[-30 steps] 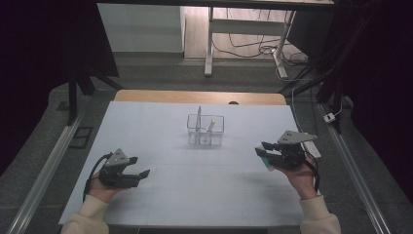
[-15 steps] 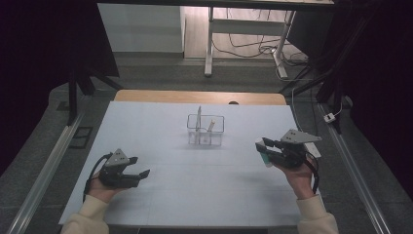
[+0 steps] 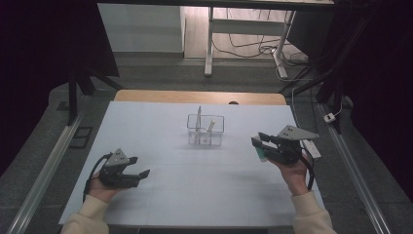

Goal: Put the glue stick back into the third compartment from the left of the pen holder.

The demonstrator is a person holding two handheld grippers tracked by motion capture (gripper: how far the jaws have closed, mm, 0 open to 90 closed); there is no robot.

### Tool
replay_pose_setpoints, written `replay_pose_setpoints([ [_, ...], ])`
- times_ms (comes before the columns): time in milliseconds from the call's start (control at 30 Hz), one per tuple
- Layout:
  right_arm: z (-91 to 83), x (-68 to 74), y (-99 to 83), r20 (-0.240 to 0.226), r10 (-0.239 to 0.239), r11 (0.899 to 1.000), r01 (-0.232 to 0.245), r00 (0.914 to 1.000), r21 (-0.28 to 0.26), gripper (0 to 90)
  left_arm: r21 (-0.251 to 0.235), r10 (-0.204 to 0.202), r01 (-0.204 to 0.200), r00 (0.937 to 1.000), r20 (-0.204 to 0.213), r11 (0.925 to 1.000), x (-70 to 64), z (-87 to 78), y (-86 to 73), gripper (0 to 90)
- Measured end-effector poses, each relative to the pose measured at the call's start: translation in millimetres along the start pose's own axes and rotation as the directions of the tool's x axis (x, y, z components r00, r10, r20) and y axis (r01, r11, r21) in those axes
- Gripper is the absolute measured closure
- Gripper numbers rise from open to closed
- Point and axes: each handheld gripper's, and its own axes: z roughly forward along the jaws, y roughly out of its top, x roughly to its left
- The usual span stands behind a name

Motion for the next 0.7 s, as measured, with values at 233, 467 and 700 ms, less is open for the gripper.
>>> replay_pose_setpoints([
  [233,5.5,0.9,6.4,-0.002,0.003,1.000,-0.003,1.0000,-0.027,64.6,0.000,-0.001,0.001,1.0000,0.000,1.0000,0.3,0.0,-0.1,29.4],
  [467,12.6,0.0,9.7,-0.001,0.020,0.999,-0.020,0.9998,-0.042,64.5,0.004,0.001,-0.001,1.0000,-0.001,1.0000,-0.1,0.6,0.0,29.3],
  [700,18.1,-1.2,14.5,0.003,0.040,0.996,-0.040,0.9992,-0.074,64.5,0.005,0.001,-0.001,1.0000,-0.003,1.0000,-0.2,0.8,0.1,29.3],
])
